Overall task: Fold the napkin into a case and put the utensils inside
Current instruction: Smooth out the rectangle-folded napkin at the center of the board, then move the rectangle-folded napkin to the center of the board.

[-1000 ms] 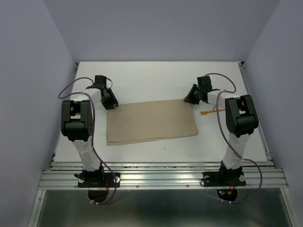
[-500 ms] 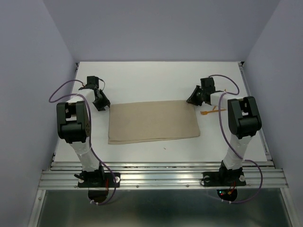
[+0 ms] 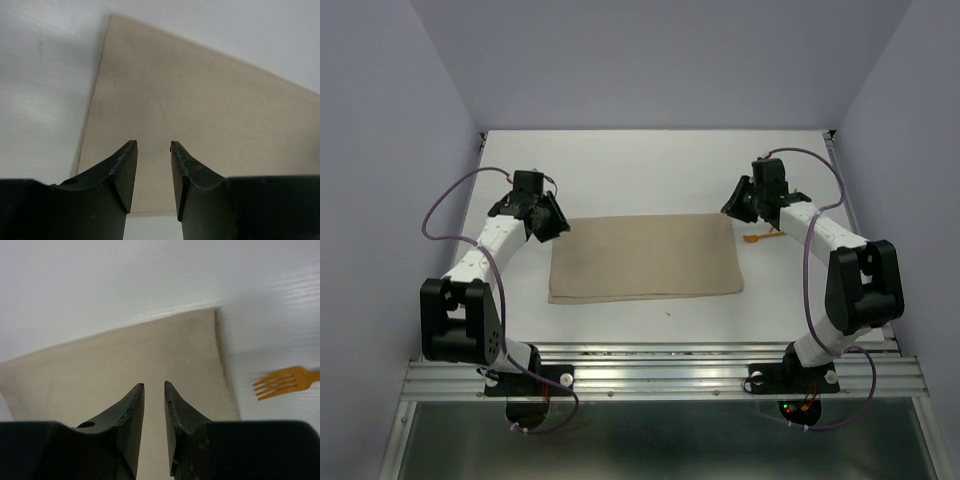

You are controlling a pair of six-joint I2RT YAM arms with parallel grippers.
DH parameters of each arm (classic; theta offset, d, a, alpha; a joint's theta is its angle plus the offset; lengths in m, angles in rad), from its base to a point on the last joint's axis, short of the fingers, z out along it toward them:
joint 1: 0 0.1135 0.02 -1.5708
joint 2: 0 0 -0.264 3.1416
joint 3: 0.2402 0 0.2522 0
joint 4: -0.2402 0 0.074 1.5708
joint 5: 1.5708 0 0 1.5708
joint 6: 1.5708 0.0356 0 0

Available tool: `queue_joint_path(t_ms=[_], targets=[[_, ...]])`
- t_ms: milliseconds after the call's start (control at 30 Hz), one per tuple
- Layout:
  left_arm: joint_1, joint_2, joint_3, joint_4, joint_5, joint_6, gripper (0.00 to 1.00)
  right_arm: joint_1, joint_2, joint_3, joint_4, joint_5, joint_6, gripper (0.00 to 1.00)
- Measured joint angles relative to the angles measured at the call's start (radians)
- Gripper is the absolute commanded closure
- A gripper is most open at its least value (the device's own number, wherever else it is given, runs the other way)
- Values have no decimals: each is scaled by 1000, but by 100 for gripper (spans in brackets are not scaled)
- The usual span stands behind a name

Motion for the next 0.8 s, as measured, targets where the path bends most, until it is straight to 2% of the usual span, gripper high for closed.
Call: queue_joint_path(t_ms=[167, 300, 500, 633, 800], targets=[[-32, -86, -207, -51, 31, -80, 56, 105, -90, -117, -26, 22, 7, 71], [-32, -125, -298, -69, 39, -145, 56, 160, -144, -235, -66, 37, 29, 71], [-42, -114, -344, -60, 42, -195, 57, 156, -202, -349, -108, 80, 52, 73], [-42, -40, -352, -29, 56, -203, 57, 156, -201, -391, -108, 111, 64, 74], [-43, -19, -338, -14, 62, -198, 57, 156, -182, -397, -78, 126, 78, 75]])
